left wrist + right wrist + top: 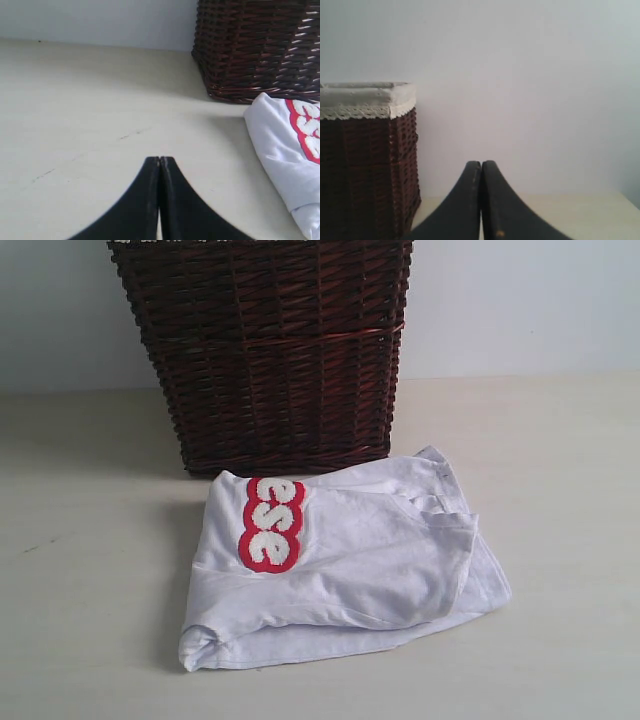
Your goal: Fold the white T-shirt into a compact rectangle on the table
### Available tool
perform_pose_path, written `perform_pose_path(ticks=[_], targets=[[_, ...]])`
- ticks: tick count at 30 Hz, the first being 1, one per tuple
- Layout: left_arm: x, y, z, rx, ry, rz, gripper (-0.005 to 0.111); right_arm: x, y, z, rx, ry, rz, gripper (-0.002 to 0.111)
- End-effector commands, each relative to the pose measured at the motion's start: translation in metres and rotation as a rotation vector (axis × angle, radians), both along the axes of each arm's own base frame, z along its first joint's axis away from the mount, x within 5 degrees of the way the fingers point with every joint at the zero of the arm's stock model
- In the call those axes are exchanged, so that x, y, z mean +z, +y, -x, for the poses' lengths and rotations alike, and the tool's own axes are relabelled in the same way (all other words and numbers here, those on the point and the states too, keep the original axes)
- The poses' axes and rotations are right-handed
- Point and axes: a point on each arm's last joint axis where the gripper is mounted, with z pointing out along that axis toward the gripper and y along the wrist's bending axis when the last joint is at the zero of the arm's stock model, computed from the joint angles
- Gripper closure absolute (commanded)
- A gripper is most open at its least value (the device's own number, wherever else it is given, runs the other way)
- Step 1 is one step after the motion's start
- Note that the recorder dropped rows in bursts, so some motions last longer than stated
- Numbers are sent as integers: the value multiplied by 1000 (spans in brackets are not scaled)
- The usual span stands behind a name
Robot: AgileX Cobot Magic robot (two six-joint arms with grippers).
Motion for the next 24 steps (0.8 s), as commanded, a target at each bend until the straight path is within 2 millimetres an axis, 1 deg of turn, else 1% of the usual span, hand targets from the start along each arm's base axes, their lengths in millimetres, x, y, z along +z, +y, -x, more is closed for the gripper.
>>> perform_pose_path(ticks=[1,2,6,8,10,11,13,15,18,24], targets=[[1,0,0,-3,-16,13,107,-32,-3,-14,-51,3,87,108],[1,0,0,-3,-16,13,107,-42,-4,-17,-58,13,114,108],[1,0,0,-3,-16,13,107,-73,-4,-25,-64,48,166,108],[1,0,0,-3,-16,13,107,-82,-4,-27,-62,59,159,108],[1,0,0,-3,-16,13,107,-82,-4,-27,-59,61,128,108],[1,0,0,-3,-16,13,107,-86,-4,-27,-55,104,103,108],[1,0,0,-3,-16,13,107,-89,-4,-27,-50,134,78,108],[1,0,0,-3,-16,13,107,-93,-4,-27,-50,180,108,108],[1,0,0,-3,-16,13,107,-103,-4,-26,-43,296,141,108],[1,0,0,-3,-16,13,107,-104,-4,-26,-42,300,133,108]])
